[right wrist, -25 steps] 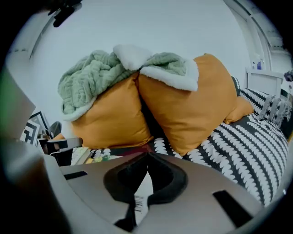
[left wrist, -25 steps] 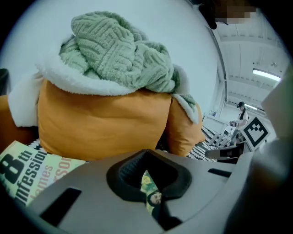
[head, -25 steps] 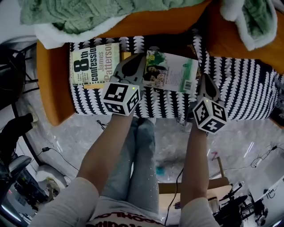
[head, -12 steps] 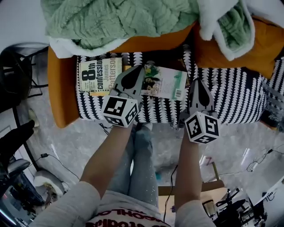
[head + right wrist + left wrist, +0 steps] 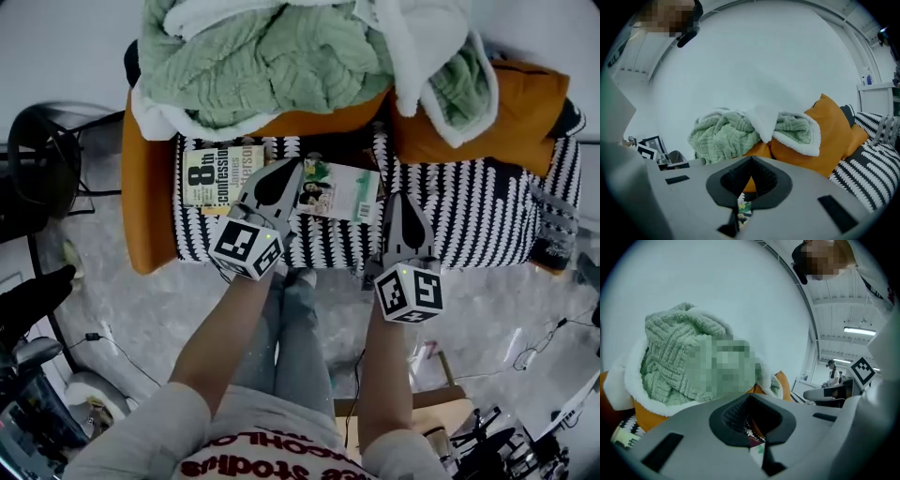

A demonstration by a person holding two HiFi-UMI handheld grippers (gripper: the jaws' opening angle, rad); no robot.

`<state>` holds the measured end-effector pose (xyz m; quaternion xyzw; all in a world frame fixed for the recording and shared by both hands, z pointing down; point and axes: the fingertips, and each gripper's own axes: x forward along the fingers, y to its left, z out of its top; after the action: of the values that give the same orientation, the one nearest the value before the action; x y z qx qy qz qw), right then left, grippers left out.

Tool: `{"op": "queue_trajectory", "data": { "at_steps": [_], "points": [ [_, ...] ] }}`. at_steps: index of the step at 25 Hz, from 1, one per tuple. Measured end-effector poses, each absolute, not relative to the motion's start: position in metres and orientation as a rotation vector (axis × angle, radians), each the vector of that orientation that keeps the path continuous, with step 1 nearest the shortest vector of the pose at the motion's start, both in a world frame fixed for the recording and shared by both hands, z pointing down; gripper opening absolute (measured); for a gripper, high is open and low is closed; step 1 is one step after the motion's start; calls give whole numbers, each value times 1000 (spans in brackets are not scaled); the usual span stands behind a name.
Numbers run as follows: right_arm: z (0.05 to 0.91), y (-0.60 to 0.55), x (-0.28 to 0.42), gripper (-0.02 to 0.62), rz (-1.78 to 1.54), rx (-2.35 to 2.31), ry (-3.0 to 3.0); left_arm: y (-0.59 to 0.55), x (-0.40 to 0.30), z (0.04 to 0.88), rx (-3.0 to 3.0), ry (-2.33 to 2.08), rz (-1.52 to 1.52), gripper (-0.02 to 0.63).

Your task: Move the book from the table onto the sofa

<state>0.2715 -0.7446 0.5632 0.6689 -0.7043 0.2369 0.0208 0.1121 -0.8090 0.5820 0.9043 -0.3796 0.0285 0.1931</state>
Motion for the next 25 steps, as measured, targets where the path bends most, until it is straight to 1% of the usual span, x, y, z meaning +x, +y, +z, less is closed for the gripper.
{"op": "queue_trajectory", "data": {
  "at_steps": [17, 25],
  "points": [
    [411, -715, 240, 26, 581, 2113, -2255, -767, 82, 456, 2623, -1018, 48, 17],
    [350, -683, 208, 26, 514, 2058, -2295, -740, 65, 390, 2699, -976, 35, 17]
  ]
}}
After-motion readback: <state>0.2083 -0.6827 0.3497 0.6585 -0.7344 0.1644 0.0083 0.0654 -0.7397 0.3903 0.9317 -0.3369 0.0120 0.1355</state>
